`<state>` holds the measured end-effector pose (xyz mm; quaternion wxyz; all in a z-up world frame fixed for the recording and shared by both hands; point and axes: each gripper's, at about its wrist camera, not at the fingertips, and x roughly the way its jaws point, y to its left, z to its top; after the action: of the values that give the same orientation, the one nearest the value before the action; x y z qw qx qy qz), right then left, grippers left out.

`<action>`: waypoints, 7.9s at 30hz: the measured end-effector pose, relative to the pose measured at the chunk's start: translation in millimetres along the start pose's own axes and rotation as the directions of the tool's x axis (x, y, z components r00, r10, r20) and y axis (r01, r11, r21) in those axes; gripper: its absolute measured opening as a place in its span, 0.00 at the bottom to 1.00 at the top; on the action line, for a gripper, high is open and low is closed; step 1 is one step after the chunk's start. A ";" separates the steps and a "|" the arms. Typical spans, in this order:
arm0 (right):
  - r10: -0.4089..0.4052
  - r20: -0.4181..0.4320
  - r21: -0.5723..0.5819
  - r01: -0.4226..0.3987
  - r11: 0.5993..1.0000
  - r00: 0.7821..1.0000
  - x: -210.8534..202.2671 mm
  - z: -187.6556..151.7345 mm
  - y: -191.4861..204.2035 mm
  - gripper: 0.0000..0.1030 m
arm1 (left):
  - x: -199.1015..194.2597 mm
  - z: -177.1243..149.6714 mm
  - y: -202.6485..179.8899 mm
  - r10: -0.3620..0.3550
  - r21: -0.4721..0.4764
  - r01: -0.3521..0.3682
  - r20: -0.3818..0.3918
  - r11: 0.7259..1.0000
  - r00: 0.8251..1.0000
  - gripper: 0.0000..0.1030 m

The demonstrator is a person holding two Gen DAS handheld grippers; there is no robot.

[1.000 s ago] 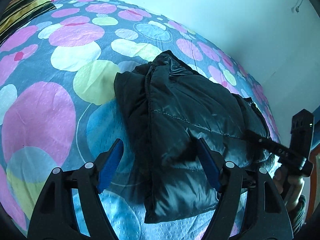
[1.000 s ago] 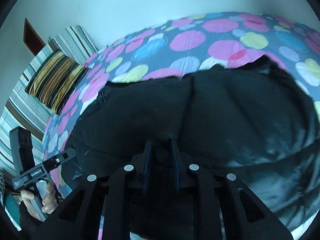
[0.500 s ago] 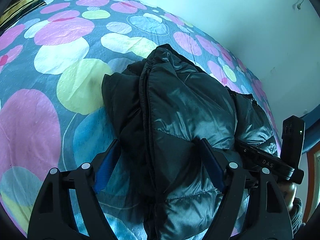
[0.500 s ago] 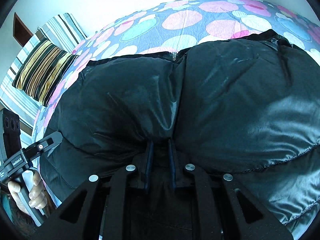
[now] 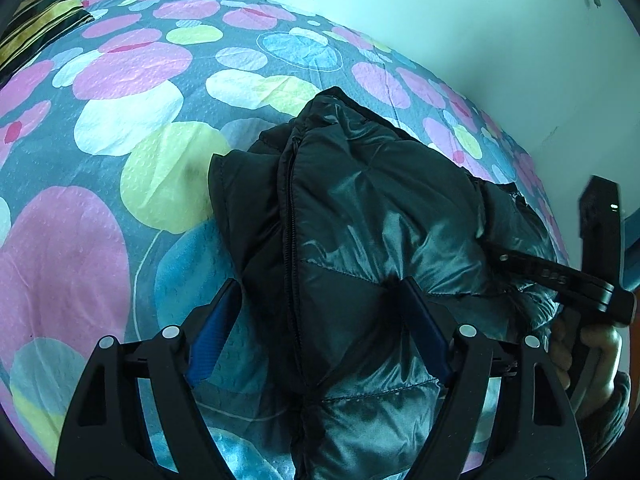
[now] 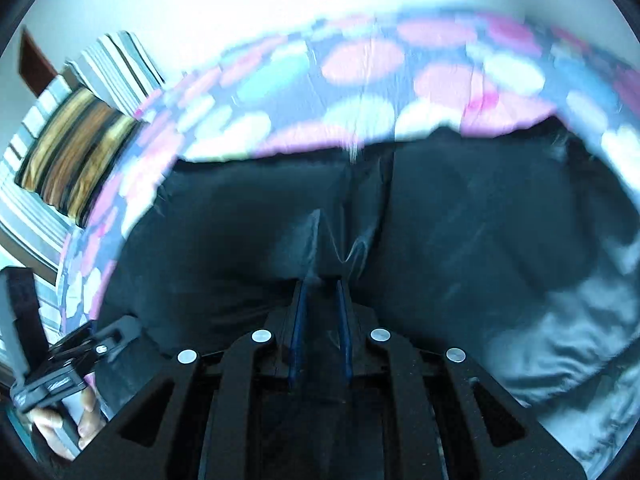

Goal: Fold large clothes

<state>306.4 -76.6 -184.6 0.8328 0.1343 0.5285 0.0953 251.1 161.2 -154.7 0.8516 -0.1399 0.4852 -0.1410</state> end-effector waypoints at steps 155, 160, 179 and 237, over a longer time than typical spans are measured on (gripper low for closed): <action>-0.569 0.164 0.399 0.474 0.785 0.806 -222.0 -128.1 -265.4 0.52 | 61.6 -105.6 -446.6 0.059 0.679 -0.169 0.183 0.714 0.981 0.46; -0.560 0.201 0.377 0.464 0.802 0.804 -232.3 -118.9 -246.2 0.52 | 5.4 -87.2 -432.5 -0.048 0.646 -0.098 0.205 0.757 0.978 0.54; -0.368 0.283 0.118 0.348 0.930 0.886 -196.3 -28.5 -124.5 0.52 | 12.1 3.7 -228.3 0.049 0.228 -0.089 0.178 0.970 0.983 0.67; -0.277 0.082 0.253 0.249 0.935 0.957 -103.0 -36.4 -216.9 0.63 | 117.8 -1.4 -264.8 0.029 0.389 -0.025 -0.006 0.921 1.000 0.69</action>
<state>233.5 -308.2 -181.7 0.8450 0.1672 0.5000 -0.0897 280.0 -127.1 -148.7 0.8613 0.0393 0.4546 -0.2235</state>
